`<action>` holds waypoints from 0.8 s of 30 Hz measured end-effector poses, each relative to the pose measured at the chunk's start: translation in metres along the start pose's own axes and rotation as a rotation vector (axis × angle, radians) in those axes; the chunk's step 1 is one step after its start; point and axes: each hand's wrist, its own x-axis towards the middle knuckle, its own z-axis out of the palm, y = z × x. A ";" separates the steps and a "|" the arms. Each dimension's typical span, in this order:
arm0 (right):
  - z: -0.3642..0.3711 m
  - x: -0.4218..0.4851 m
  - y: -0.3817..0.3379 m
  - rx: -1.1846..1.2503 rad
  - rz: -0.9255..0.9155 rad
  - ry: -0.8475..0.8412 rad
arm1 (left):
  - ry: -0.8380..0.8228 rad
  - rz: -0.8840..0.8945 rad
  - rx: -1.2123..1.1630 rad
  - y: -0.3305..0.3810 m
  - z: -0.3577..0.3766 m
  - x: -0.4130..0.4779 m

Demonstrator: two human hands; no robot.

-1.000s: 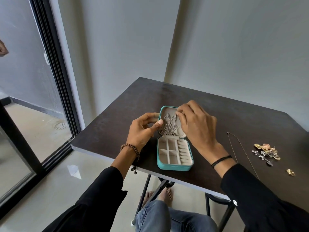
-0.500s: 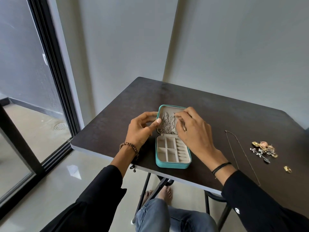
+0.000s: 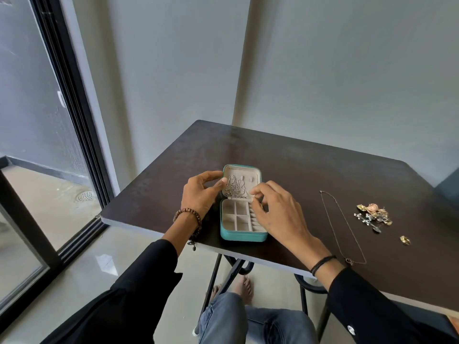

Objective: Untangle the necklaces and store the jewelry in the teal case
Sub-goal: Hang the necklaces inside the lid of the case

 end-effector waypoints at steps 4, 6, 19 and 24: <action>-0.010 -0.001 0.000 0.008 0.014 -0.013 | 0.045 0.049 0.221 0.009 0.004 -0.001; -0.016 -0.001 0.001 0.021 0.017 -0.007 | 0.028 0.086 0.290 0.021 0.008 0.000; -0.070 0.006 0.090 -0.086 0.278 -0.118 | -0.389 0.228 0.411 0.093 0.115 -0.001; -0.083 0.017 0.140 -0.191 0.382 -0.217 | -0.481 0.215 0.533 0.099 0.169 0.005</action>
